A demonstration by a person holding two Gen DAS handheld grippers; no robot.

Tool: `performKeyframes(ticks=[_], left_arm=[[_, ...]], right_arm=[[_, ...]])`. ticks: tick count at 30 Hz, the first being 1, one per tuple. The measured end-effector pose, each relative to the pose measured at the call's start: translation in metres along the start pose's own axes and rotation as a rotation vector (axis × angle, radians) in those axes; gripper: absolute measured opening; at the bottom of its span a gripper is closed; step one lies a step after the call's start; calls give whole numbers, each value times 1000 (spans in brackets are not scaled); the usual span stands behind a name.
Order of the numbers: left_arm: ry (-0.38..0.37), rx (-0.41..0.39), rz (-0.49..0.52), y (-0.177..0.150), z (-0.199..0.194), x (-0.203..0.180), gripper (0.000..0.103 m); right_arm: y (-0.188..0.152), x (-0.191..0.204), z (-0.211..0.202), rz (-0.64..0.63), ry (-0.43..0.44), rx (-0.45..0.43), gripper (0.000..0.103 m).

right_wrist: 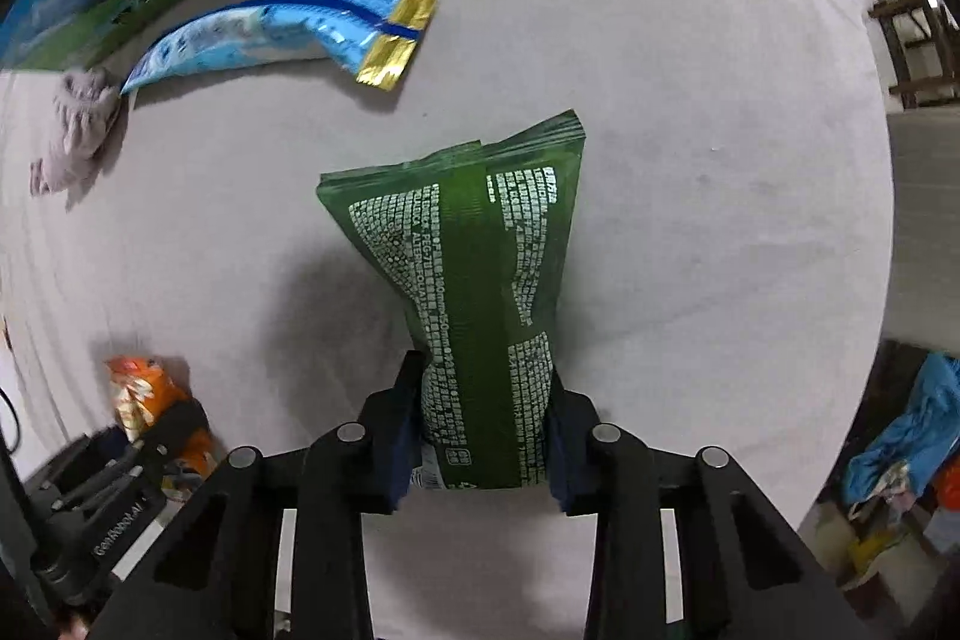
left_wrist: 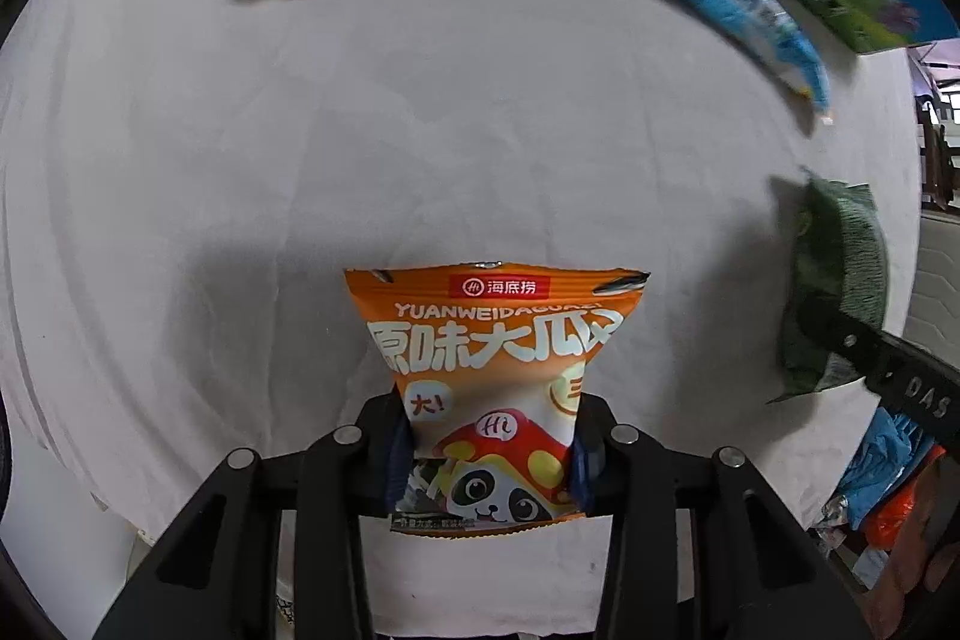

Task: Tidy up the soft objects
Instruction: 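Lower both bags into the box and open both tools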

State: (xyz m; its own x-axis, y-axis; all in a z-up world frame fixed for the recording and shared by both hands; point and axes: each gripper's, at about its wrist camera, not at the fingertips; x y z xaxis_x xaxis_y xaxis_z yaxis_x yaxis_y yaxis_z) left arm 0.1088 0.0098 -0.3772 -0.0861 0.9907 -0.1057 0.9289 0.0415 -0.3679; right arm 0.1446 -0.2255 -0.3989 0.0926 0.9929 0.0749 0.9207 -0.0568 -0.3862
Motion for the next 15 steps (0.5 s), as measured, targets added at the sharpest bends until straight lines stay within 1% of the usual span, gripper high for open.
performKeyframes(ticks=[4, 6, 10, 12, 15], left_arm=[[-47, -56, 28, -6, -34, -11, 37], [-59, -91, 43, -10, -52, -16, 37], [-101, -178, 90, -13, -105, -30, 37], [-108, -209, 105, -9, -130, -33, 37], [-124, -252, 133, 7, -161, -36, 37]], right_arm=[[-15, 6, -19, -31, 30, -31, 34], [-23, 1, -39, -48, 59, -59, 34], [-35, 4, -84, -70, 115, -129, 33], [-39, 5, -111, -77, 147, -173, 33], [-42, 15, -143, -86, 182, -221, 33]])
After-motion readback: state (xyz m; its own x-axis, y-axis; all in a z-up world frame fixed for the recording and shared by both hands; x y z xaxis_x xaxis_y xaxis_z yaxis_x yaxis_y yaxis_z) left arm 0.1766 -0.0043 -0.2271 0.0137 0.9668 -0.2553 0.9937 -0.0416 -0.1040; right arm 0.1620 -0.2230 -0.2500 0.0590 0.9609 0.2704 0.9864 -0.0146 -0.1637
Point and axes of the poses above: each gripper's, at about its wrist camera, not at the fingertips, and z roughly the way its jaws point, x to its left, y to its top, and after that the axes turned 13 degrees about x, right-handed
